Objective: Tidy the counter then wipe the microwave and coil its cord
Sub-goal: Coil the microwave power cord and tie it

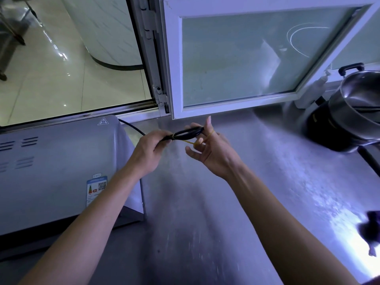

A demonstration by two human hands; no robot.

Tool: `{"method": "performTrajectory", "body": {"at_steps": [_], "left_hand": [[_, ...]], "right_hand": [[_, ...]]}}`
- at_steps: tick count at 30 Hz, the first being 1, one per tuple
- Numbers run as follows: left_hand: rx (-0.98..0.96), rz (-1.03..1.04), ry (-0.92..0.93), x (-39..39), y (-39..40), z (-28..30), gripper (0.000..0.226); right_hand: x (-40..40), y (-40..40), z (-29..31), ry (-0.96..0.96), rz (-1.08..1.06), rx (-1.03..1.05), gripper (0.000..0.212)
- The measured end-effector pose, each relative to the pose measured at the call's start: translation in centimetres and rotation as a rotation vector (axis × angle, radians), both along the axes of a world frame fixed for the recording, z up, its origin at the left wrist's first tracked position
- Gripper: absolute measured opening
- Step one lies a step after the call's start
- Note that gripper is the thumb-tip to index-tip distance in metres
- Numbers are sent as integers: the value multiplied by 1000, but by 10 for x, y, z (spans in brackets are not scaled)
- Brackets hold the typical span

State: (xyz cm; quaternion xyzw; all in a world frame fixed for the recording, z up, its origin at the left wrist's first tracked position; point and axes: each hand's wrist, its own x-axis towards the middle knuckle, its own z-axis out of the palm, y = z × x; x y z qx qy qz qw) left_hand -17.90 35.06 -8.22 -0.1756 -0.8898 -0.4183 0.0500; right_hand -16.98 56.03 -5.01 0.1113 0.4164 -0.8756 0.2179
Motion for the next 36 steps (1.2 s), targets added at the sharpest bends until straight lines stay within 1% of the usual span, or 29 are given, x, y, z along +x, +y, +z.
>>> {"method": "performTrajectory", "body": {"at_steps": [2, 3, 6, 8, 10, 13, 16, 21, 23, 26, 29, 33, 36], "left_hand": [[-115, -46, 90, -2, -4, -2, 14], [-180, -69, 133, -4, -6, -3, 12], [-370, -130, 240, -8, -8, -4, 16], [-457, -164, 288, -10, -7, -6, 16], [-529, -184, 311, -8, -3, -8, 13], [-597, -168, 292, -4, 10, -12, 7], [-612, -129, 217, -1, 20, -15, 7], [-594, -45, 139, 2, 21, -19, 11], [-589, -32, 132, 3, 22, -19, 12], [-586, -28, 110, 5, 23, -21, 15], [-588, -32, 61, 7, 23, -25, 17], [-519, -14, 26, 9, 24, -29, 16], [-472, 5, 2, 10, 26, -30, 15]], "right_hand": [[1, 6, -4, 19, 48, 90, 65], [1, 10, -7, 28, 73, 127, 64], [3, 21, -14, 36, 157, 230, 50], [5, 22, -21, 23, 169, 314, 41], [10, 19, -31, 7, 115, 409, 33], [15, 10, -45, -34, -37, 517, 22], [15, 2, -51, -42, -175, 584, 12], [9, -9, -53, 20, -251, 694, 11], [8, -10, -56, 63, -246, 729, 6], [7, -4, -62, 99, -165, 755, 17], [10, 1, -67, 94, -84, 774, 16], [13, 4, -69, 55, -83, 735, 10], [13, 3, -67, 106, -137, 794, 10]]}}
